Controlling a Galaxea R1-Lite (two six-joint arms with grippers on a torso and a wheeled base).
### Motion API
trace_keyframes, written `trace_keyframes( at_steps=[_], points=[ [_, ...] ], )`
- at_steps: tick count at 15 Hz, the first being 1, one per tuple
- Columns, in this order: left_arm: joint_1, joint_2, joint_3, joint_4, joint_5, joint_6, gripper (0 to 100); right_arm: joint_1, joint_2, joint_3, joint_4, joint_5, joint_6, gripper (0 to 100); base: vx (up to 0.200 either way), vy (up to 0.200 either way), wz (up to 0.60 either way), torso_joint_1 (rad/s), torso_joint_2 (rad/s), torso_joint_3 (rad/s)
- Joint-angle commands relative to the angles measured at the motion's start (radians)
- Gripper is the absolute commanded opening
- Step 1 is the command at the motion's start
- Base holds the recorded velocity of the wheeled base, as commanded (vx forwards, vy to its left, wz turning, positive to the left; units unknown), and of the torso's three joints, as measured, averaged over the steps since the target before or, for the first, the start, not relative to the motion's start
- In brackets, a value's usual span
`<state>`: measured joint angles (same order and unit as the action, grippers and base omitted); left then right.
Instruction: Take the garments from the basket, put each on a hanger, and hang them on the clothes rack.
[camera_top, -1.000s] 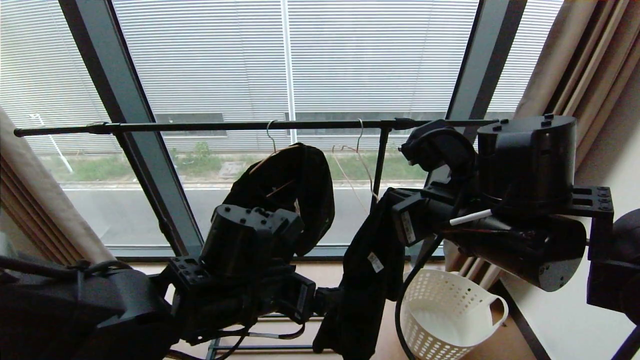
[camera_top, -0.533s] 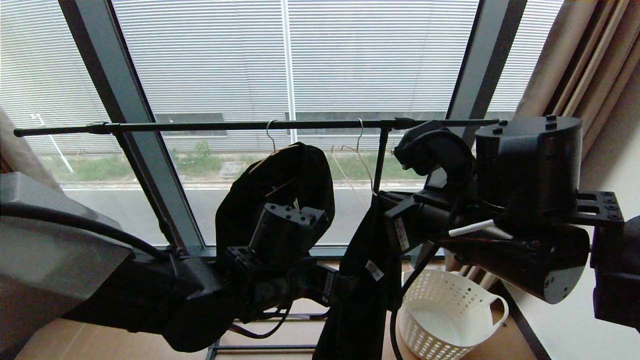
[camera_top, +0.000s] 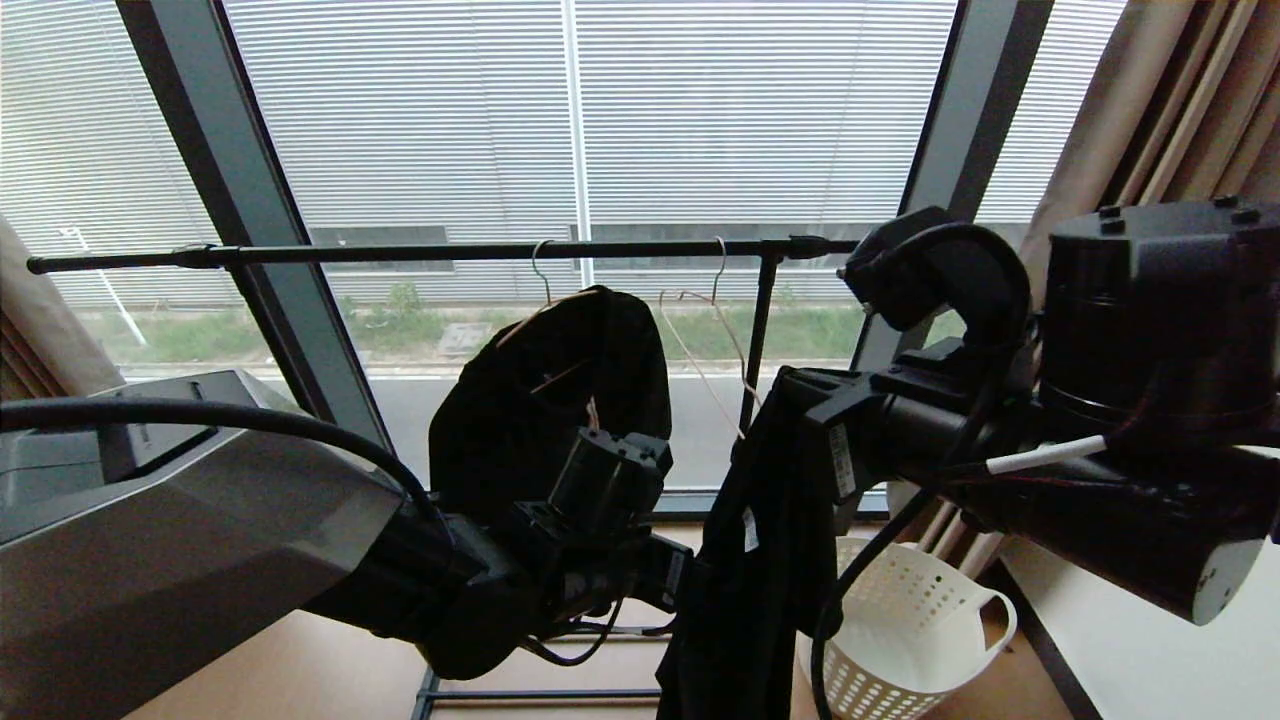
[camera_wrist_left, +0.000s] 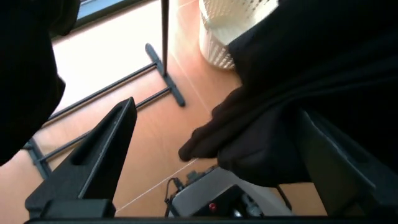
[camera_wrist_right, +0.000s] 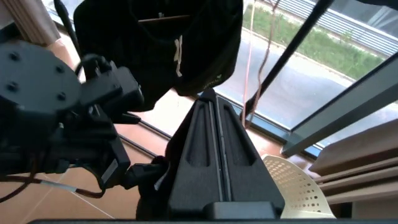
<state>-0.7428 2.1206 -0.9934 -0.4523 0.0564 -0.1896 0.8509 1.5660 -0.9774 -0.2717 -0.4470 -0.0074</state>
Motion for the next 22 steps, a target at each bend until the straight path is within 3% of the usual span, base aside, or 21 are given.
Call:
trace_keyframes(
  at_steps=[1,7,8,11,14,18,22],
  points=[
    [0.000,0.016,0.001,0.000,0.000,-0.001,100,0.001,-0.040,0.002,0.000,-0.013,0.003,0,0.000,0.000,0.00,0.000,0.00,0.000],
    [0.002,-0.011,0.047,-0.002,0.034,-0.001,100,-0.070,-0.058,0.037,-0.003,-0.042,0.004,0,0.000,0.000,0.00,0.000,0.00,0.000],
    [0.003,-0.034,0.061,-0.002,0.040,0.002,0,-0.090,-0.058,0.042,-0.003,-0.042,0.004,0,0.000,0.000,0.00,0.000,0.00,0.000],
    [0.008,-0.085,0.084,-0.002,0.046,0.002,0,-0.128,-0.060,0.051,-0.006,-0.042,0.004,0,0.000,0.000,0.00,0.000,0.00,0.000],
    [0.074,-0.185,0.137,-0.003,0.046,0.002,0,-0.200,-0.066,0.088,-0.012,-0.042,0.004,0,0.000,0.000,0.00,0.000,0.00,0.000],
    [0.111,-0.292,0.150,0.004,0.046,0.004,0,-0.207,-0.067,0.152,-0.014,-0.042,0.006,0,0.000,0.000,0.00,0.000,0.00,0.000],
    [0.108,-0.396,0.119,0.090,0.040,0.039,0,-0.188,-0.035,0.169,-0.007,-0.048,0.006,0,0.000,0.000,0.00,0.000,0.00,0.000]
  ],
)
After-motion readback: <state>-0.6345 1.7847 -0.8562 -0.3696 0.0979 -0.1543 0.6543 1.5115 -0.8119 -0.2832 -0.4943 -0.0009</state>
